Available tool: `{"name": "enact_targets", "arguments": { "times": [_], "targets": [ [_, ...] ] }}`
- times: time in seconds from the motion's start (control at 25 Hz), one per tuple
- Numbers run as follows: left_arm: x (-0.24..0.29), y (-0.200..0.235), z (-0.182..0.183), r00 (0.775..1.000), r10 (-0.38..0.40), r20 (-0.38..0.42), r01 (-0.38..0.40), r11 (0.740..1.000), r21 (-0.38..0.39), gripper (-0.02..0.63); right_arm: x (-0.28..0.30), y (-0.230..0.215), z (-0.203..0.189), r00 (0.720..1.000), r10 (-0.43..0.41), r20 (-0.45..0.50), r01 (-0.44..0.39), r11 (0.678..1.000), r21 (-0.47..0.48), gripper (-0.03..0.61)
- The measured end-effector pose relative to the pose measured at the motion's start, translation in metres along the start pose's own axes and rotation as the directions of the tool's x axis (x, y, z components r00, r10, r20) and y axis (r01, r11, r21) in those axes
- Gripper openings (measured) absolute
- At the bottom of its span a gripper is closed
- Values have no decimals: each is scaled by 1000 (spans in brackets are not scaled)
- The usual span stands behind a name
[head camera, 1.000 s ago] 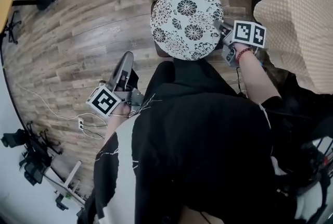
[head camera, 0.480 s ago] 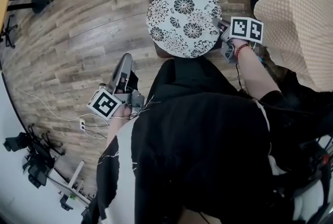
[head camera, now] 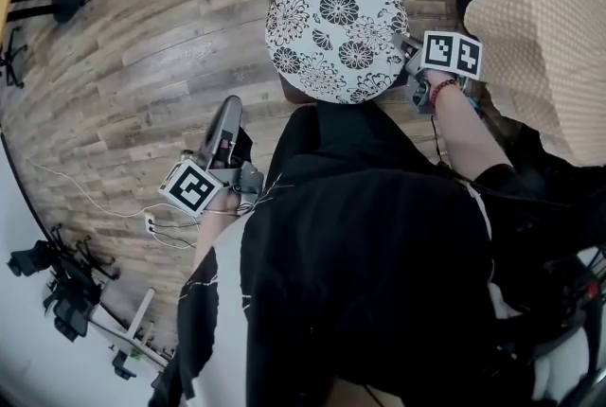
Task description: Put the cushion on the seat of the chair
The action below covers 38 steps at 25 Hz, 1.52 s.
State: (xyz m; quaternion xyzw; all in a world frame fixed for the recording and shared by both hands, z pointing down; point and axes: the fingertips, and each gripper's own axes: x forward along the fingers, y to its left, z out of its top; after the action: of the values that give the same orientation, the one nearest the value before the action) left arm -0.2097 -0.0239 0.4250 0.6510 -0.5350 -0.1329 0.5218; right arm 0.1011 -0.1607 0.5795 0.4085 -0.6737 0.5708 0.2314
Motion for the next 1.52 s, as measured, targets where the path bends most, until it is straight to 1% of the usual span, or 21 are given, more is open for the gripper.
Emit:
{"name": "enact_targets", "arguments": {
  "times": [0.2, 0.48, 0.6, 0.8, 1.04, 1.52],
  "targets": [
    [16, 4, 6, 1000, -3, -21, 3, 1000, 18, 13, 10, -9, 2, 1000, -25, -16, 26, 1000, 7, 32],
    [33, 1, 0, 998, -10, -66, 10, 1000, 1, 12, 13, -22, 1, 997, -56, -43, 58, 998, 24, 32],
    [44, 10, 3, 997, -5, -83, 5, 1000, 4, 12, 26, -29, -1, 996, -70, -60, 72, 997, 32, 32],
    [56, 14, 1, 995, 3, -101, -4, 1000, -16, 13, 37, -38, -5, 994, -75, -85, 79, 996, 42, 32],
    [74, 14, -3, 992, 13, -126, -15, 1000, -10, 14, 47, -54, -4, 990, -85, -113, 90, 995, 41, 32],
    [96, 7, -4, 984, 8, -178, -5, 1000, 16, 12, 53, -65, -8, 981, -97, -170, 107, 993, 49, 32]
  ]
}}
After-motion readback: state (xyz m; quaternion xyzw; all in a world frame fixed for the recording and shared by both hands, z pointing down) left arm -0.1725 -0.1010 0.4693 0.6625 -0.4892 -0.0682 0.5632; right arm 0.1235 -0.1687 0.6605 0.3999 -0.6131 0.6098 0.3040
